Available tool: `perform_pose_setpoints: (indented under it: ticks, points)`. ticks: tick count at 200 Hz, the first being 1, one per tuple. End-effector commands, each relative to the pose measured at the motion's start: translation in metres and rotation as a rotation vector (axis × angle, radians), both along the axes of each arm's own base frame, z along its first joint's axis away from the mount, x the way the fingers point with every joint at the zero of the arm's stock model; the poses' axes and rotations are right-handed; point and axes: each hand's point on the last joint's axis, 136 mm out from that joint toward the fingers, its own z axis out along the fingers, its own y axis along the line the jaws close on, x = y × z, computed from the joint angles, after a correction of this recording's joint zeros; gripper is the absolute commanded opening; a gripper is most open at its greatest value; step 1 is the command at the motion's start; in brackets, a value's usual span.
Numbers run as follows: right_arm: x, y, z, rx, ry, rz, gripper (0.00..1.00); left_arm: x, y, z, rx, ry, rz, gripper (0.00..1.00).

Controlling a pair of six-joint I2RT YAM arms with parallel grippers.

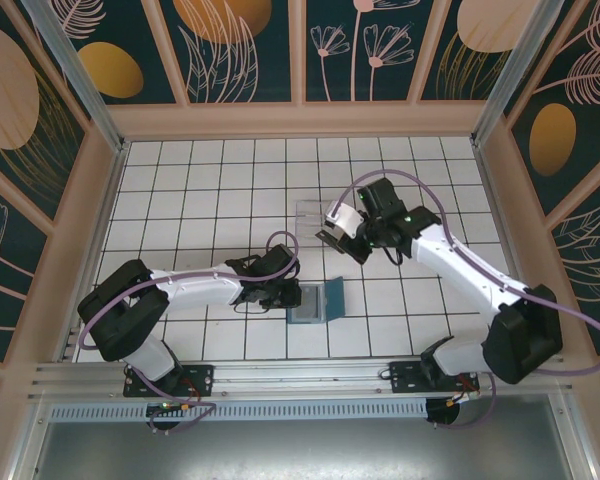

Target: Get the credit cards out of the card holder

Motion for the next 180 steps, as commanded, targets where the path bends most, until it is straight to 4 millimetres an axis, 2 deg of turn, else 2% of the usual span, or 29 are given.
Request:
perform_pose_setpoints:
  ticks: [1, 54, 62, 107, 132, 180]
  points:
    - [-0.004, -0.007, 0.0, -0.138, -0.033, 0.202, 0.0, 0.001, 0.001, 0.003, 0.013, -0.012, -0.006, 0.16]
    - [0.025, 0.01, 0.009, -0.205, -0.026, 0.333, 0.0, -0.002, 0.002, 0.0, 0.011, 0.003, -0.005, 0.15]
    - [0.038, 0.004, 0.01, -0.211, -0.032, 0.314, 0.0, -0.002, 0.002, 0.001, 0.011, 0.002, -0.006, 0.15]
    - [0.078, 0.018, 0.018, -0.23, -0.05, 0.36, 0.0, -0.002, 0.002, 0.001, 0.008, 0.007, 0.011, 0.15]
    - [0.095, 0.025, 0.016, -0.241, -0.039, 0.382, 0.0, -0.002, 0.002, -0.002, 0.012, 0.013, 0.012, 0.15]
    - [0.121, 0.031, 0.001, -0.281, -0.005, 0.397, 0.0, -0.003, 0.001, -0.003, 0.009, 0.021, 0.015, 0.15]
